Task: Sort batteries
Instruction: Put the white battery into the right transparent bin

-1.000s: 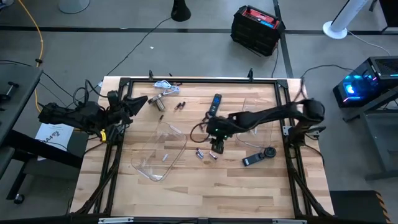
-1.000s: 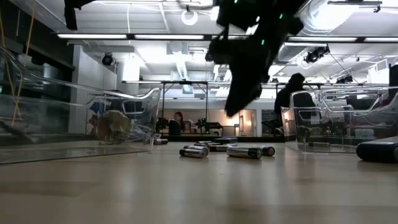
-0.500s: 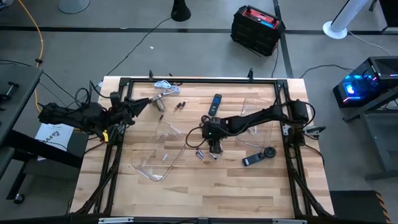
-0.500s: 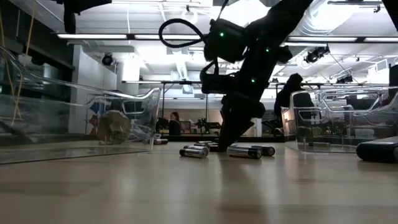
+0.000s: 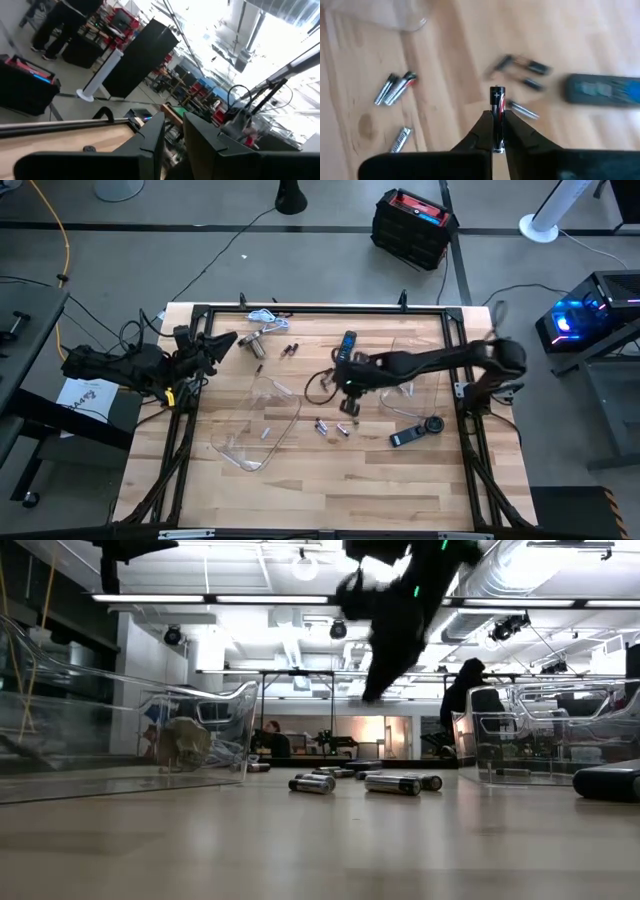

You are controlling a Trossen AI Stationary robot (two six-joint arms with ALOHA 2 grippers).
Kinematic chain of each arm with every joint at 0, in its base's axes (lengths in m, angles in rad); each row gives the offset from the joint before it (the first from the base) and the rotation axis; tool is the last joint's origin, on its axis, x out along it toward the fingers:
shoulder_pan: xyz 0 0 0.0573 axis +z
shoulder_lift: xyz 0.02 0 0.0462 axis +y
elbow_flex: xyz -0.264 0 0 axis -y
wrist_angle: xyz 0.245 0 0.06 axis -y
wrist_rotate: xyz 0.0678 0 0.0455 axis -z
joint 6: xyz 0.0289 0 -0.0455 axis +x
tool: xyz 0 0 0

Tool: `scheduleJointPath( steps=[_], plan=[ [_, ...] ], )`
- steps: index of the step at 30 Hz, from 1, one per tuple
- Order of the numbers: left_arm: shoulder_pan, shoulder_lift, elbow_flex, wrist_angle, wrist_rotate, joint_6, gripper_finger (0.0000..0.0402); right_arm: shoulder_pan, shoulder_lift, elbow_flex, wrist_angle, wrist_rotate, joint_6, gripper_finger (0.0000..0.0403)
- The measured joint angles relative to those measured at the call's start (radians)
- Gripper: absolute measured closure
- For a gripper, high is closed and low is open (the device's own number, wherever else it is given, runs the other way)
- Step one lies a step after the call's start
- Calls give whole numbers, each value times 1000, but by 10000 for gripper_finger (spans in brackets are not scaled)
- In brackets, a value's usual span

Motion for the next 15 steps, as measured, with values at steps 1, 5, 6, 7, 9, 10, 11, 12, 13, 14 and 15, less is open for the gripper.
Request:
scheduleJointPath(
  steps=[1, 5, 6, 7, 9, 10, 11, 12, 13, 14, 15],
  plan=[
    [0, 1, 0, 2, 0, 9, 337, 0, -38, 1, -36, 24, 26, 393],
    [0, 23, 0, 1, 2, 25, 337, 0, -175, -6, -242, 140, 191, 398],
    [0, 30, 0, -3, 12, 26, 337, 1, -198, -14, -318, 176, 253, 398],
    [0, 38, 0, -5, 29, 32, 337, 3, -222, -26, -378, 205, 316, 396],
    [0, 60, 0, -5, 67, 51, 337, 10, -264, -55, -466, 236, 433, 389],
    [0, 74, 0, -5, 82, 54, 337, 12, -289, -72, -492, 239, 487, 384],
    [0, 89, 0, -8, 92, 53, 337, 12, -308, -91, -509, 238, 536, 380],
    [0, 105, 0, -9, 97, 47, 337, 13, -322, -112, -516, 232, 580, 375],
    [0, 119, 0, -8, 103, 46, 337, 12, -333, -135, -516, 224, 625, 370],
    [0, 132, 0, -9, 108, 46, 337, 12, -341, -159, -517, 216, 674, 364],
    [0, 146, 0, -7, 110, 45, 337, 11, -349, -183, -520, 200, 723, 357]
  ],
)
